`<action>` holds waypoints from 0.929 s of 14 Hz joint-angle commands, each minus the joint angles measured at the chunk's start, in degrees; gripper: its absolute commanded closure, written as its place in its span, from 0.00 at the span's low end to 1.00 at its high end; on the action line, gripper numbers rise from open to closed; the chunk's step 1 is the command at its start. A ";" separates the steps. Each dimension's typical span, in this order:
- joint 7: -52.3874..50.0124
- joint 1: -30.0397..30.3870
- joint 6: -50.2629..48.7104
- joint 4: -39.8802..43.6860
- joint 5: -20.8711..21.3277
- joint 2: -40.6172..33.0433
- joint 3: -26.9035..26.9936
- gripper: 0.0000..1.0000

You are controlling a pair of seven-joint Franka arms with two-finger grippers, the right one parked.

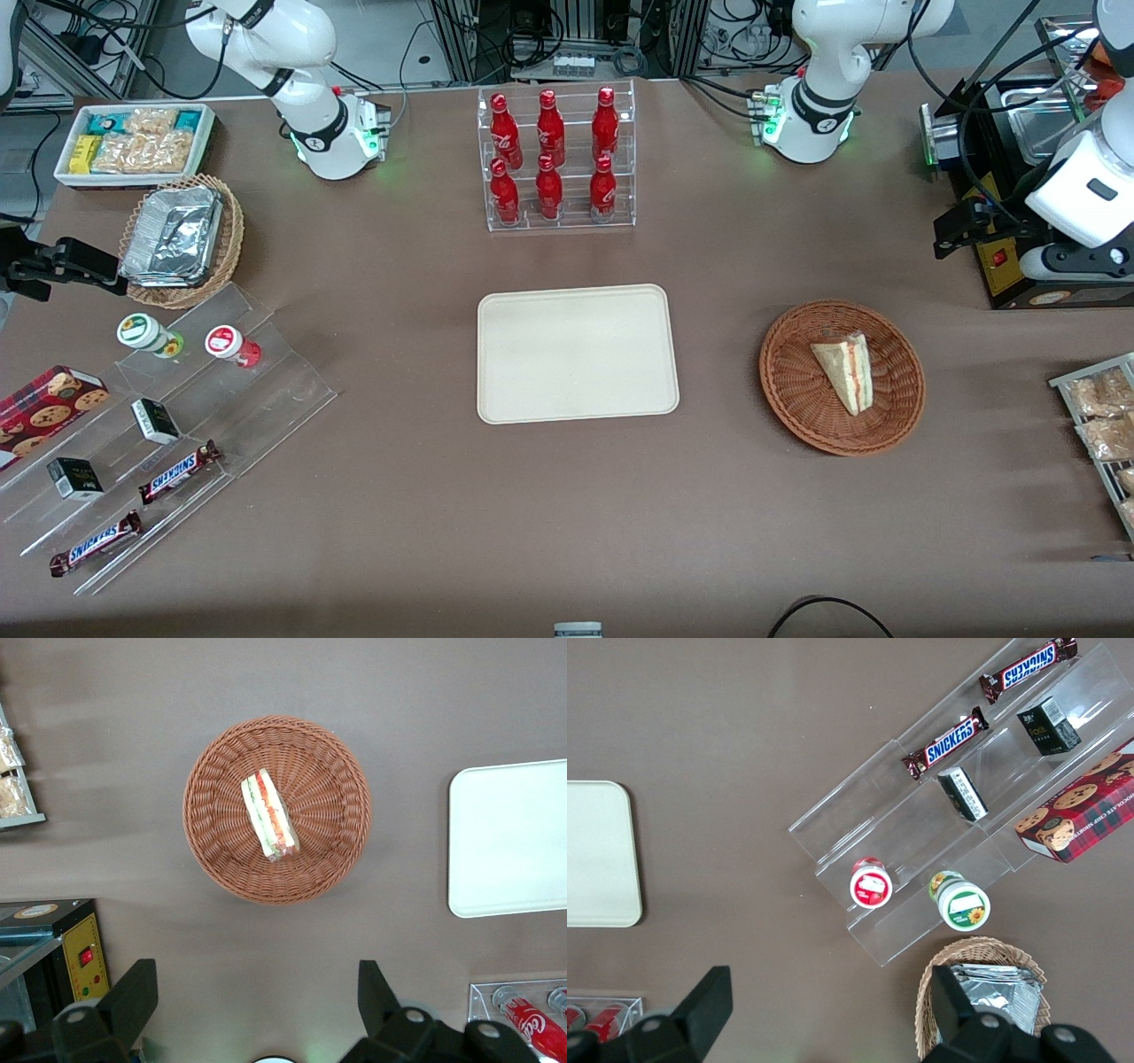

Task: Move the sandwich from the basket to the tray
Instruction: 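Move the left gripper over the sandwich in the wicker basket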

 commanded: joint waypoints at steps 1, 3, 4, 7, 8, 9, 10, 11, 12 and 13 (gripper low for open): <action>1.51 -0.19 -2.16 1.53 -0.52 0.34 0.42 0.00; 1.17 -0.01 -2.07 1.62 -0.34 1.39 0.24 0.00; 0.99 -0.10 -1.29 1.19 0.10 2.18 0.15 0.00; -0.59 -0.19 2.30 -1.26 0.80 5.17 0.15 0.00; -1.29 -0.19 5.28 -4.32 1.15 4.74 0.15 0.00; -1.73 -0.19 8.70 -7.49 1.16 4.38 0.15 0.00; -2.43 -0.19 11.52 -9.78 1.16 4.12 0.15 0.00; -3.57 -0.19 14.16 -11.46 1.24 4.46 0.15 0.00; -5.32 -0.19 17.32 -14.00 1.24 4.47 0.15 0.00; -7.52 -0.19 21.18 -16.46 1.24 4.47 0.15 0.00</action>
